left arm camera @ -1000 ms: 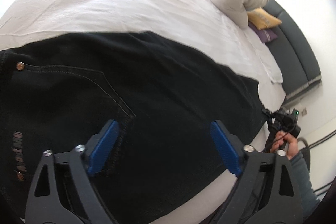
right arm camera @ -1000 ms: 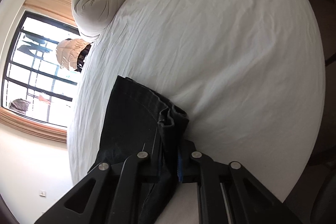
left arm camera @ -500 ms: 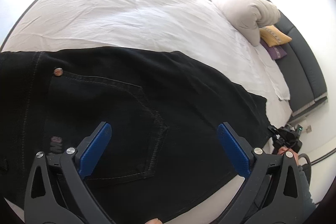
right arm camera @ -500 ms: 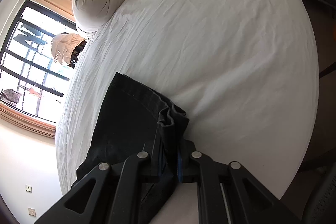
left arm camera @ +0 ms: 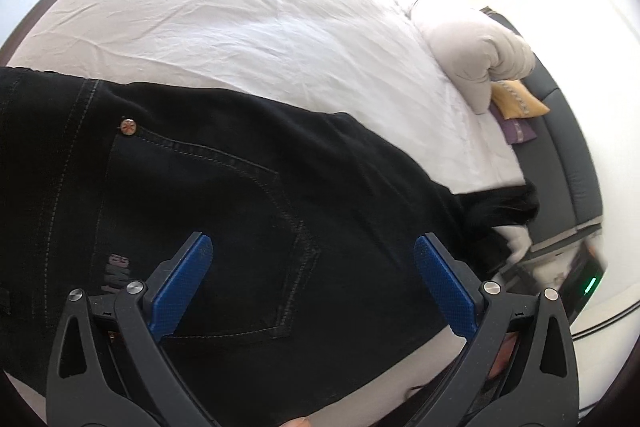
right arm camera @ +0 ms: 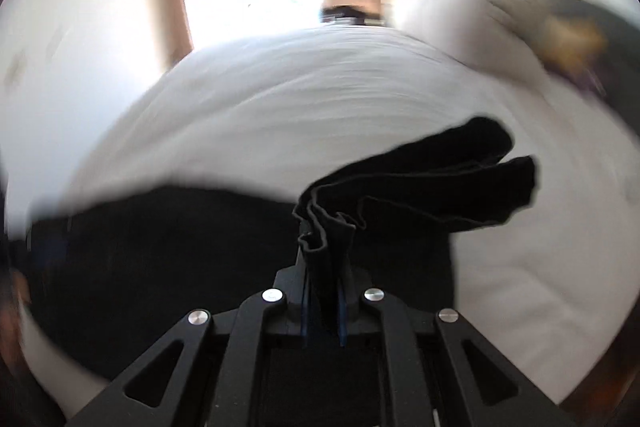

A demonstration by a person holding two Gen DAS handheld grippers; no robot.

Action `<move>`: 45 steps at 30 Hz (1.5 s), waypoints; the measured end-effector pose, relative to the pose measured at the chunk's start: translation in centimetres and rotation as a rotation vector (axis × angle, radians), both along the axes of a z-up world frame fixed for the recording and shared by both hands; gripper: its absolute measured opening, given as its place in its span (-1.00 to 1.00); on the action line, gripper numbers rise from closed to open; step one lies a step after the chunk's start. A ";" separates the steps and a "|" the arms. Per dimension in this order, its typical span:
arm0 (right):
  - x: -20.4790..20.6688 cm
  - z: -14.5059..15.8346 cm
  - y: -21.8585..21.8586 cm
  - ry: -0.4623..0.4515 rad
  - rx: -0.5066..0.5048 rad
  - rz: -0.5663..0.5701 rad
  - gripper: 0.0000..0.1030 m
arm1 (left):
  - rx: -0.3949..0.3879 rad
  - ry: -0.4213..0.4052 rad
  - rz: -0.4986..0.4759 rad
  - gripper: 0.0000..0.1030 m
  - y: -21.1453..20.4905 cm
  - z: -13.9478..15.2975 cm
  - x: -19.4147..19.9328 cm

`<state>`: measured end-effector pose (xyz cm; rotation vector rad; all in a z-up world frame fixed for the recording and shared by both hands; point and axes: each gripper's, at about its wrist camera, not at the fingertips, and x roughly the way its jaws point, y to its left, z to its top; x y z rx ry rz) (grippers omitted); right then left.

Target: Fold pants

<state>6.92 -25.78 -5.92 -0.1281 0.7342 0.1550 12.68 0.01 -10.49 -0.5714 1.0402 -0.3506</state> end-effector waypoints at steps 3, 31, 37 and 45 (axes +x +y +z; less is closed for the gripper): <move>0.0 -2.5 3.9 0.072 0.018 0.074 -0.79 | -0.050 0.025 -0.038 0.99 -0.5 0.0 0.2; -4.6 -1.4 9.5 -0.113 -0.049 0.221 -0.78 | -0.266 0.274 -0.264 -0.66 -12.6 -5.1 8.3; -4.6 -1.4 10.9 -0.106 -0.065 0.264 -0.78 | -0.249 0.237 -0.231 -0.77 -10.1 -4.8 7.5; -4.5 -2.6 13.0 -0.057 -0.080 0.319 -0.75 | -0.171 0.237 -0.210 -0.76 -8.4 -6.0 6.1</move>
